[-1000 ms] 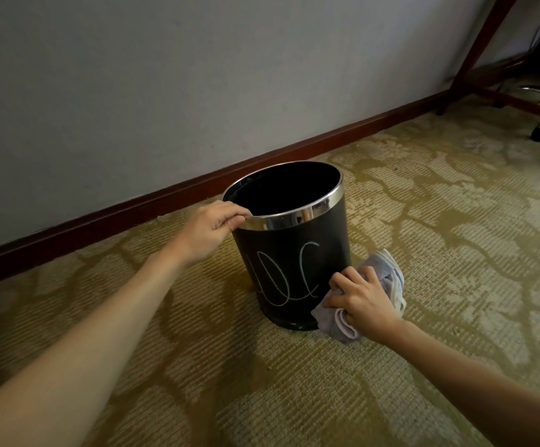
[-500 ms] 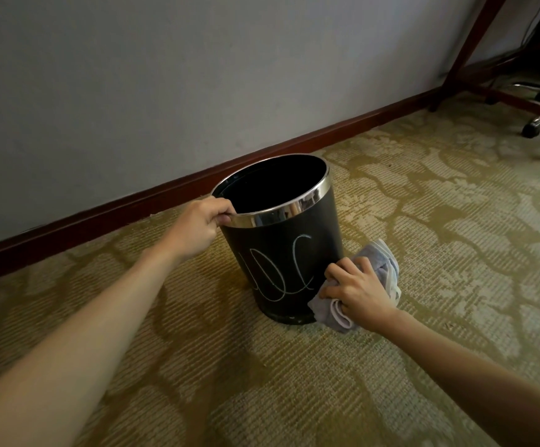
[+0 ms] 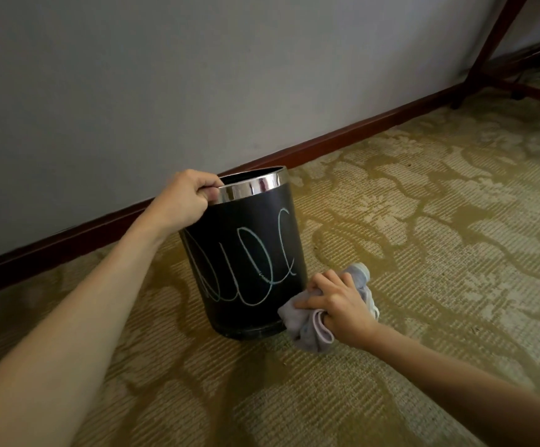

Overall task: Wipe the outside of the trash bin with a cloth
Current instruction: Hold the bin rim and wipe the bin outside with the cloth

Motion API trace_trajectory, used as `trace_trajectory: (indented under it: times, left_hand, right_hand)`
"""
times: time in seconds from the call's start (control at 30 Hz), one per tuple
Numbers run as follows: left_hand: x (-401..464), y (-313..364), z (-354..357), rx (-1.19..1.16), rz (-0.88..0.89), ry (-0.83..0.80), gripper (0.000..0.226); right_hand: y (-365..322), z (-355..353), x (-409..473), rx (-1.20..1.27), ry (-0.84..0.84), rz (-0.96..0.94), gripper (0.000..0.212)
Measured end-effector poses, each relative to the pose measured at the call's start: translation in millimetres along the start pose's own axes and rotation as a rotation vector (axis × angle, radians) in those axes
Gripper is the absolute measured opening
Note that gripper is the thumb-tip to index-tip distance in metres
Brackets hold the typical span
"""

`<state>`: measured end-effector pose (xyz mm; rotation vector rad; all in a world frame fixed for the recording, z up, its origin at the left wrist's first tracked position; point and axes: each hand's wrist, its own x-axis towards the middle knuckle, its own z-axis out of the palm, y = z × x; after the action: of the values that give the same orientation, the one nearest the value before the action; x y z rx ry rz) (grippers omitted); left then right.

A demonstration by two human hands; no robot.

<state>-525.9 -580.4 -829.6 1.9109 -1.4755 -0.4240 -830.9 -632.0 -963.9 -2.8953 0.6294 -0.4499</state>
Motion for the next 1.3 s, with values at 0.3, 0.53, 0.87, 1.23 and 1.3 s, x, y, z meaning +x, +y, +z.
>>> trace_trajectory:
  times: [0.3, 0.53, 0.87, 1.23, 1.3]
  left_hand:
    - [-1, -17, -10, -0.107, -0.096, 0.159, 0.024]
    - [2, -11, 1, -0.115, -0.091, 0.210, 0.026]
    - [-10, -35, -16, -0.163, -0.186, 0.282, 0.023]
    - [-9, -10, 5, -0.132, -0.114, 0.207, 0.026]
    - [-9, -5, 12, -0.102, -0.057, 0.195, 0.026]
  right_hand:
    - [16, -15, 36, 0.468, 0.101, 0.371, 0.017]
    - [35, -72, 133, 0.540, 0.401, 0.483, 0.022]
    - [14, -24, 74, 0.104, -0.072, 0.223, 0.033]
    - [0, -72, 138, 0.324, 0.419, 0.360, 0.025]
    - [4, -83, 151, 0.340, 0.507, 0.383, 0.026]
